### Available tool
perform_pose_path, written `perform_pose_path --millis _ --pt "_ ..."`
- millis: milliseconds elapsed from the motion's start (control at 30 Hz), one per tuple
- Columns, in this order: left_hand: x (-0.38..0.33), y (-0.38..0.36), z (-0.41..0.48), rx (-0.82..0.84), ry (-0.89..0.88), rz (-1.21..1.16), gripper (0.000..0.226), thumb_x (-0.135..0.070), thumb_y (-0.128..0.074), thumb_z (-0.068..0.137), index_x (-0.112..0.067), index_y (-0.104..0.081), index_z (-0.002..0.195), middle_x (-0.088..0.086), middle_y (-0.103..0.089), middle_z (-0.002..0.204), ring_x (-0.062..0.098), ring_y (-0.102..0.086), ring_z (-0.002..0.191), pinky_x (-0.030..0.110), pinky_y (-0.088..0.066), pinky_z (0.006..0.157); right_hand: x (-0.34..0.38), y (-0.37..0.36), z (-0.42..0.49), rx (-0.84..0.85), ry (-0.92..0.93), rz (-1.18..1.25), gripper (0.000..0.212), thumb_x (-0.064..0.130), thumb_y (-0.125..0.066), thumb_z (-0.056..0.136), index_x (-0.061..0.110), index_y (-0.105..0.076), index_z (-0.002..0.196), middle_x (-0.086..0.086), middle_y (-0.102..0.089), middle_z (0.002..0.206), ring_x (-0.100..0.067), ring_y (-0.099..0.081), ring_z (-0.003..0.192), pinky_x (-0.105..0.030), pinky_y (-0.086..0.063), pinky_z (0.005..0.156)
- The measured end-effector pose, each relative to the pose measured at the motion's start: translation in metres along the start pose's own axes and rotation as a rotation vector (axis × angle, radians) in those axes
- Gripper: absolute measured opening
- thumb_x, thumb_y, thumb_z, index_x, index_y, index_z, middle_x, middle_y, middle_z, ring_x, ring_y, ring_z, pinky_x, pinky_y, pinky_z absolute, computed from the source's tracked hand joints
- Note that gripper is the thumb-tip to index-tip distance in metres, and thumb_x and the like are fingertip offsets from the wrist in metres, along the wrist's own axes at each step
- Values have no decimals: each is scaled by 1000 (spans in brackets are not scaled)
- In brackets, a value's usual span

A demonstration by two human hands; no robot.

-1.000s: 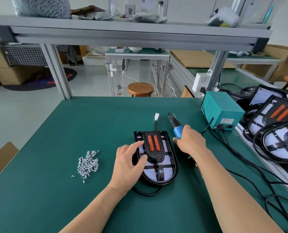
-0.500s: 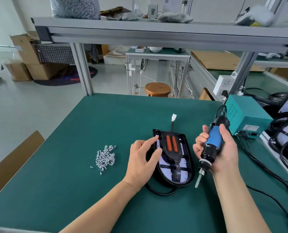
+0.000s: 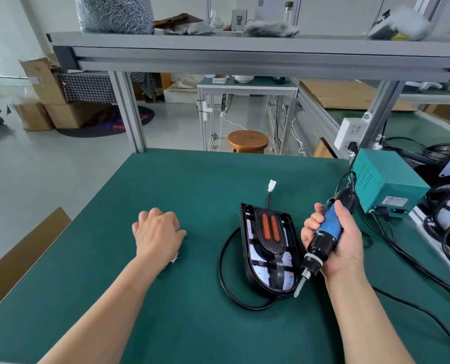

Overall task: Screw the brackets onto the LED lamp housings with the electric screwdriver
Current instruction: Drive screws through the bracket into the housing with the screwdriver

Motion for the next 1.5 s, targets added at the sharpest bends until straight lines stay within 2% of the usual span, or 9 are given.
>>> perform_pose_path --millis 267,367,633,733,833,933,1100,1267,1500 --pt "5 -5 6 74 5 25 11 -37 -70 88 -26 -67 90 -7 -45 102 26 -39 119 34 -22 86 6 9 -1 -60 24 79 31 44 -64 91 13 -62 94 5 -52 70 -8 -47 55 -19 -40 48" --pt "6 -5 7 57 -6 58 5 -29 -66 91 -25 -69 90 -5 -49 103 27 -40 117 34 -22 85 7 11 0 -73 36 98 31 44 -66 89 14 -63 95 6 -53 70 -8 -48 56 -19 -39 50" --pt "-7 -7 7 34 -142 159 18 -16 -52 95 -16 -70 95 1 -55 107 26 -40 108 33 -27 87 6 18 1 -107 46 104 31 43 -66 90 13 -62 97 6 -52 72 -9 -49 57 -20 -39 50" --pt "-19 3 -3 0 -219 5 15 -14 -49 96 -12 -63 91 2 -59 100 25 -44 98 33 -34 83 6 18 1 -116 51 105 31 43 -66 91 13 -62 97 5 -52 72 -9 -49 57 -20 -39 50" --pt "-44 19 -24 25 -306 -302 14 -11 -54 90 -18 -51 78 -3 -60 78 19 -53 75 32 -43 65 7 18 0 -130 62 118 29 43 -65 91 14 -61 95 6 -53 72 -9 -50 57 -20 -39 51" --pt "-80 36 -50 94 -366 -529 21 -8 -64 84 -20 -52 71 -5 -59 64 8 -48 57 17 -41 53 8 19 0 -152 74 136 28 43 -65 91 15 -61 95 7 -53 72 -8 -51 57 -21 -40 52" --pt "-134 41 -102 222 -570 -671 26 1 -67 79 -25 -60 76 -13 -65 77 6 -59 75 10 -42 69 13 20 0 -170 108 176 26 43 -62 94 17 -59 92 7 -51 74 -8 -50 57 -21 -36 54" --pt "-148 18 -129 156 -529 -626 31 -5 -64 82 -34 -55 83 -27 -61 96 1 -50 97 7 -30 80 16 20 -1 -187 153 213 25 43 -61 95 18 -59 92 8 -50 74 -8 -49 58 -21 -32 58" --pt "-157 5 -135 127 -475 -605 41 -2 -64 81 -40 -50 87 -20 -65 77 2 -46 97 10 -28 87 17 21 -2 -182 189 213 23 39 -62 95 17 -59 91 7 -51 71 -8 -51 55 -21 -37 48"
Point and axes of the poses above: each hand's wrist, its own z-axis towards the middle knuckle, its own y-axis out of the back of the hand, x = y × z, the point moved 7 cm from there along z, towards the middle knuckle
